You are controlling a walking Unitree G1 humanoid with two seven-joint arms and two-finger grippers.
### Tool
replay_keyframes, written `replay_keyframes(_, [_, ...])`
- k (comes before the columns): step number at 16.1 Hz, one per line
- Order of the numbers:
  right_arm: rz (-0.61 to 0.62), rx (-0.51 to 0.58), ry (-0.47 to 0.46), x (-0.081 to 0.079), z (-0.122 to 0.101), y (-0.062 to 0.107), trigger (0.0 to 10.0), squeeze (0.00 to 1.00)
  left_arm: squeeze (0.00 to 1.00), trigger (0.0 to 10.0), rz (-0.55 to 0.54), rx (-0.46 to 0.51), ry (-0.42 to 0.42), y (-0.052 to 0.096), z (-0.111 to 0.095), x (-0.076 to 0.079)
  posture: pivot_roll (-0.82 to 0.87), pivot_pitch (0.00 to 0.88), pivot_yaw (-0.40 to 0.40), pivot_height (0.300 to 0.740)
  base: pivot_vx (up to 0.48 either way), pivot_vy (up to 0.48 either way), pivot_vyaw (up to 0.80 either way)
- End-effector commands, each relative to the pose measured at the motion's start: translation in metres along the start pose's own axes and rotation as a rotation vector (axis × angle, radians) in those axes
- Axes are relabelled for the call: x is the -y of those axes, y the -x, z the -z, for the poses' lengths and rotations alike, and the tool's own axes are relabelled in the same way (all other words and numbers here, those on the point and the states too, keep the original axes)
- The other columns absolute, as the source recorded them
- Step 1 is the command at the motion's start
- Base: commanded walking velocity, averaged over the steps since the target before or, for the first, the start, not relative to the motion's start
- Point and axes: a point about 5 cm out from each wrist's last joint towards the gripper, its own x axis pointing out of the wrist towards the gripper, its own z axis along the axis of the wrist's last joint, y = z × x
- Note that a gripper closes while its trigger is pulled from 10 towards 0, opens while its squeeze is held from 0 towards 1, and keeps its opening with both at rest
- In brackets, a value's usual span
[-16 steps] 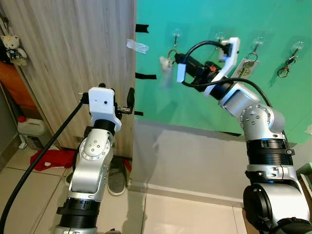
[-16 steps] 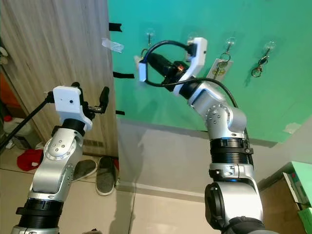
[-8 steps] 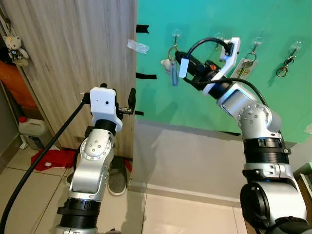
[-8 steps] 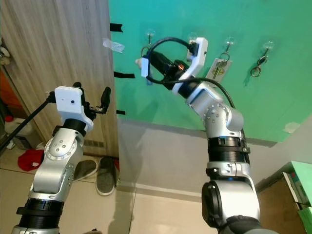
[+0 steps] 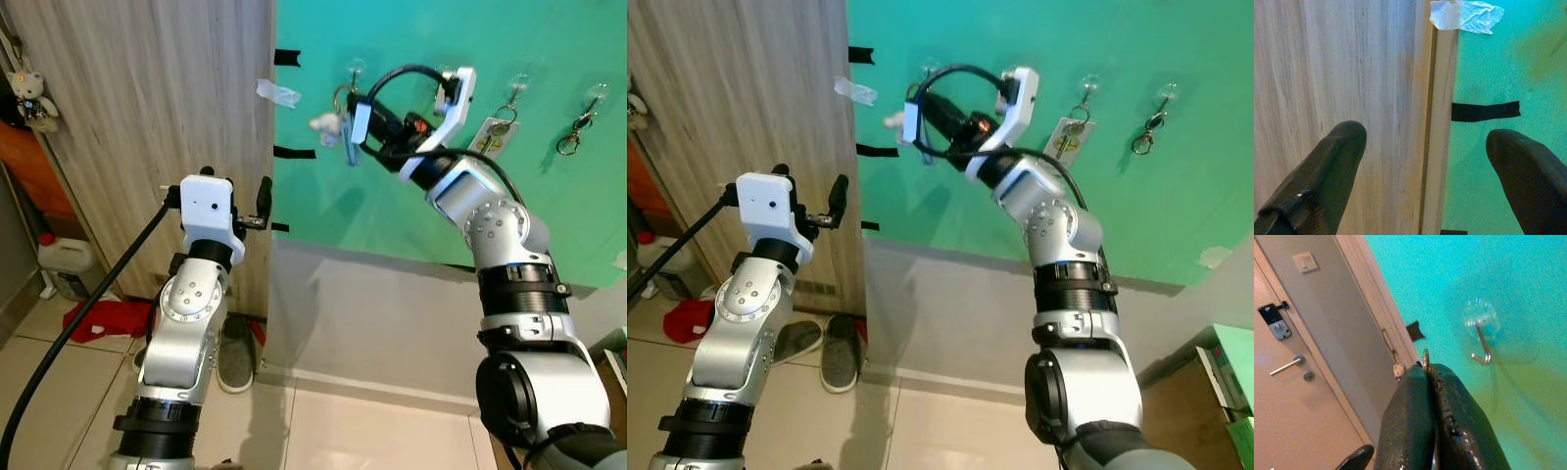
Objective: Hang keys on a hook
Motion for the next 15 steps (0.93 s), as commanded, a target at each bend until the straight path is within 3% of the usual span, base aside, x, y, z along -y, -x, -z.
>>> replay_keyframes(1, [0.016,0.036,0.018,0.002,-0.010,-0.001,0.0,0.00,0.00,10.0,0.010,0.002,-0.012,0.001,0.000,0.003,0.13,0.000,-0.072,0.740,0.000,0.000,0.00])
replay_keyframes(9, [0.082,0.087,0.000,0.015,-0.015,-0.002,0.0,0.00,0.00,10.0,0.014,-0.003,-0.020,0.000,0.001,0.004,0.13,0.000,-0.069,0.740,0.000,0.000,0.00])
replay_keyframes(15, [0.155,0.101,-0.129,0.027,-0.013,0.000,0.0,0.00,0.00,10.0,0.012,-0.012,-0.026,-0.001,0.002,0.002,0.13,0.000,-0.067,0.740,0.000,0.000,0.00])
